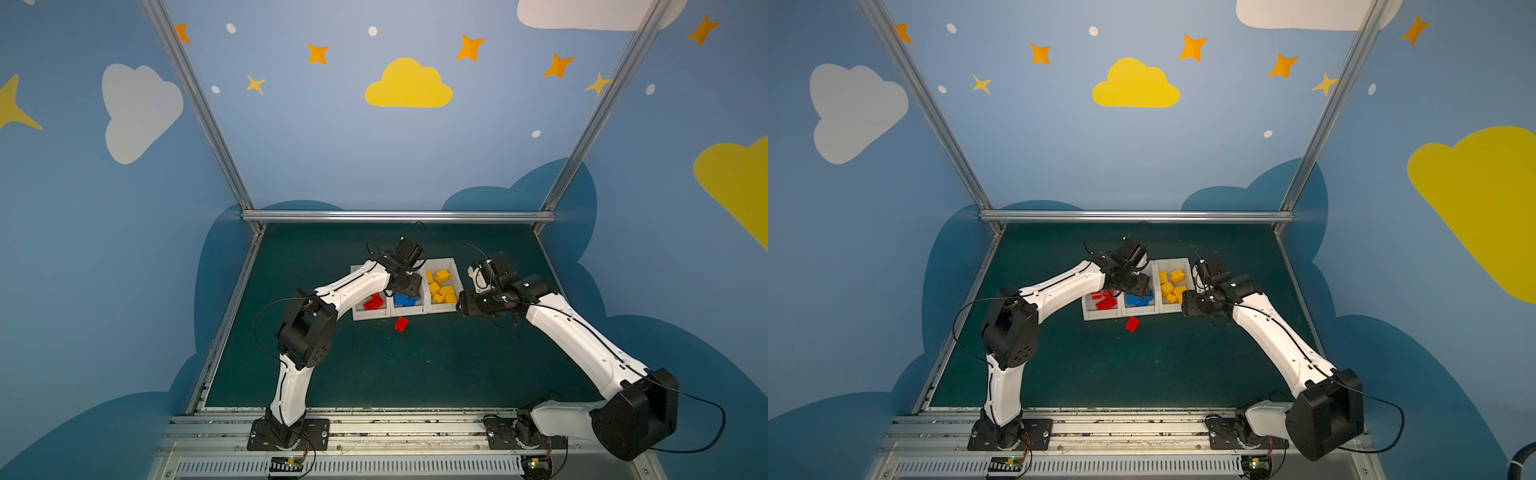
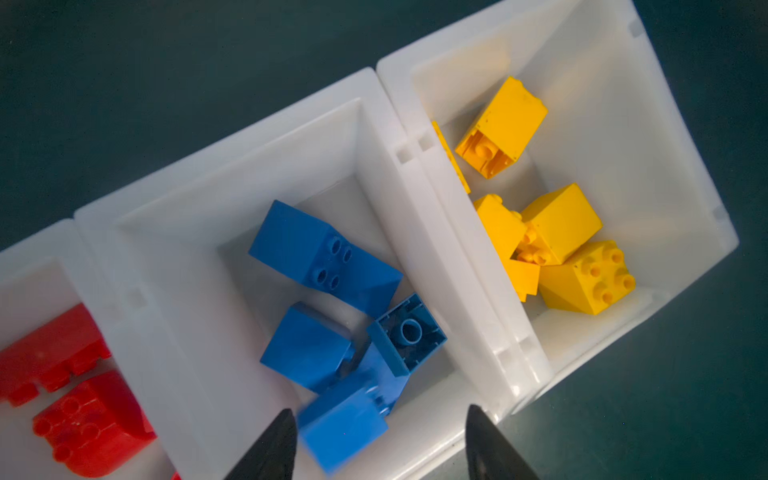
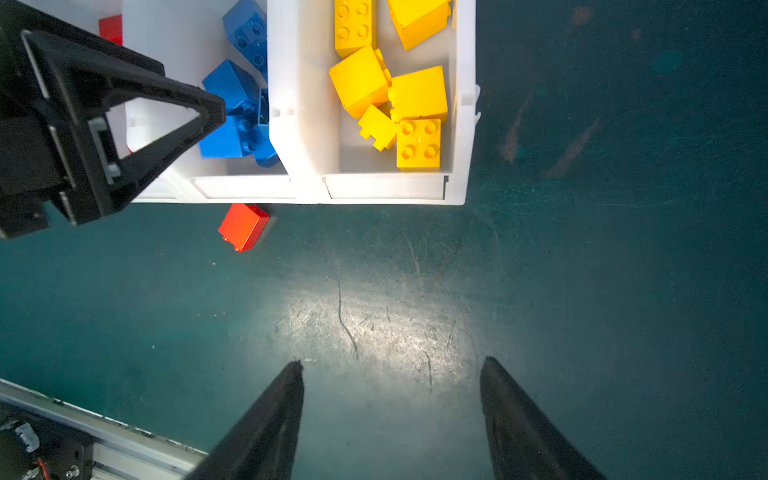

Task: Sort the legos into containers by color
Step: 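Carry the blue brick into the middle compartment with the left gripper and release, then grasp the red brick beside the bin with the right gripper while the left draws back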

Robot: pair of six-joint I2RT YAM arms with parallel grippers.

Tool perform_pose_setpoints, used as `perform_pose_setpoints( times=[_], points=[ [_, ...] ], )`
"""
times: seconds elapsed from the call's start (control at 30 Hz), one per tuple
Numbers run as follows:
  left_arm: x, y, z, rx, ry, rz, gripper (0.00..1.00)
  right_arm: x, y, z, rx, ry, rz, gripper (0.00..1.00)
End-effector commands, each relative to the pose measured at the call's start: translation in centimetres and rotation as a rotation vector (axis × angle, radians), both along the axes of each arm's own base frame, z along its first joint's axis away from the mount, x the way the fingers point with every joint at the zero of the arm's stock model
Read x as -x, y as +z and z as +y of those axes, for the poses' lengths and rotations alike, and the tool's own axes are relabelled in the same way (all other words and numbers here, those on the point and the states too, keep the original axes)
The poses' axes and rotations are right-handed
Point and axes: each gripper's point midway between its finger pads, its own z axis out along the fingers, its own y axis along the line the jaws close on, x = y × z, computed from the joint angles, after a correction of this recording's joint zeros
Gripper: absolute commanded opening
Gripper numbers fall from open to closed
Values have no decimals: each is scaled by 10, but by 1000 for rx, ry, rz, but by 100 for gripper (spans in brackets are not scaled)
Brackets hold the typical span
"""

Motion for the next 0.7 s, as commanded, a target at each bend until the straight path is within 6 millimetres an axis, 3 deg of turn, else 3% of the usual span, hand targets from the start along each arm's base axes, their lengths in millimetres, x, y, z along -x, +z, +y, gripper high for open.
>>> perform_pose_setpoints(
  times=[0.0,0.3,0.47,0.67],
  points=[
    [2,12,1,27,-3,-12,71,6,-1,-2,-7,0,16,68],
    [7,30,29,109,68,-37,76,9,-5,14,-21,63,27,68],
    [25,41,72,148,143,-57,77,14,-15,32,10,144,37,70],
    [65,45,127,170,244,-88,78,16,-37,71,50,241,82,70]
  ],
)
